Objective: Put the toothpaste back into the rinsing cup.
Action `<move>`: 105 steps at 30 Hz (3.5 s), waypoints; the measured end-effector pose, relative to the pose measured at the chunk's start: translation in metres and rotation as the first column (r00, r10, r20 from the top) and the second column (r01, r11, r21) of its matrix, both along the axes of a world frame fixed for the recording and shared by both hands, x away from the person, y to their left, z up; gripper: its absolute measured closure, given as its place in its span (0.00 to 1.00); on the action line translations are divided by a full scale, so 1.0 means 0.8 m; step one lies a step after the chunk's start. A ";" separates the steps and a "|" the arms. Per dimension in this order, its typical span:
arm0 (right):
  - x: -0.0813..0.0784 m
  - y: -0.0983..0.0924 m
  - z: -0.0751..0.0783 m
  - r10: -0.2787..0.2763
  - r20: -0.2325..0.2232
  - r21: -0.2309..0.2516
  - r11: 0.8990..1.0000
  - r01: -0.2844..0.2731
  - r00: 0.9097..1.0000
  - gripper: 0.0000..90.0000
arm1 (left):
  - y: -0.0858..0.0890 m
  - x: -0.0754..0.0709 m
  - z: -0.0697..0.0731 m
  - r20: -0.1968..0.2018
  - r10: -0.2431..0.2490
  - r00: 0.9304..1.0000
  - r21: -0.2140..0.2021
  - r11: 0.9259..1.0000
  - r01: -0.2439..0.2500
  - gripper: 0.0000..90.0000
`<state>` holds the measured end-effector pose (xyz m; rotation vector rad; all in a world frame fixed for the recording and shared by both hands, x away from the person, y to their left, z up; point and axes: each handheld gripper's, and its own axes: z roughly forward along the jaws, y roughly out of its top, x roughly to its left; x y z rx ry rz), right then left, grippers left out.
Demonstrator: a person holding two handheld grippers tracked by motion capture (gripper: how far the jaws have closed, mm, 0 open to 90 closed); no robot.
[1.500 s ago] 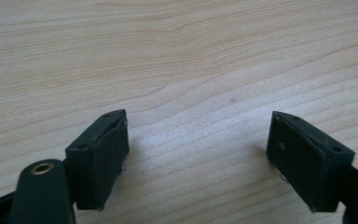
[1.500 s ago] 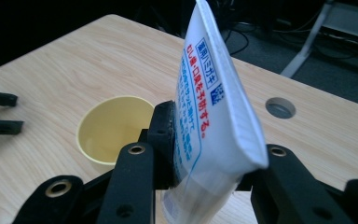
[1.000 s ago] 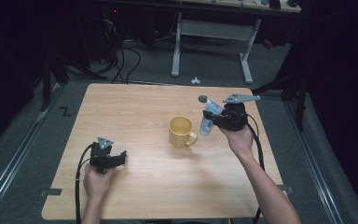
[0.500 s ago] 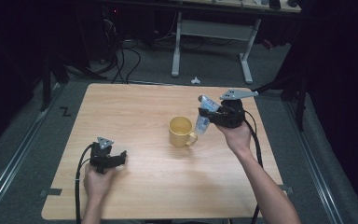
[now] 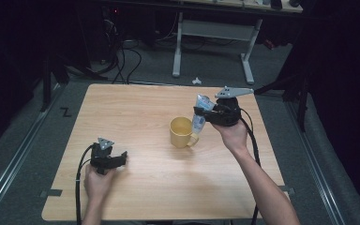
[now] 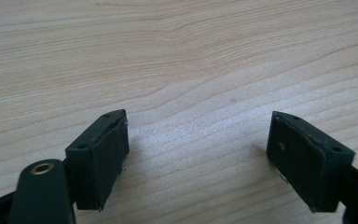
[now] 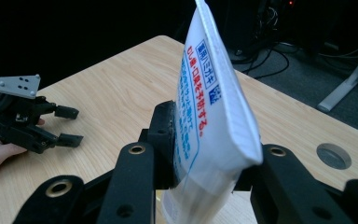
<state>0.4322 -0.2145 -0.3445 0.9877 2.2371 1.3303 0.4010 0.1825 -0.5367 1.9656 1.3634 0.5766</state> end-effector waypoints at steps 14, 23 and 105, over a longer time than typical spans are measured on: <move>0.011 0.021 -0.003 0.021 -0.007 -0.003 1.000 -0.021 1.000 0.77 | 0.000 0.000 0.000 0.002 0.001 1.000 0.001 1.000 -0.001 0.24; 0.020 0.029 -0.010 0.020 -0.013 -0.005 1.000 -0.020 1.000 0.77 | 0.000 0.000 0.000 0.001 0.001 1.000 0.001 1.000 -0.001 0.24; 0.057 0.065 -0.095 -0.044 -0.101 -0.130 0.991 0.030 0.994 0.77 | 0.000 -0.001 0.000 0.002 0.000 1.000 0.002 1.000 0.000 0.24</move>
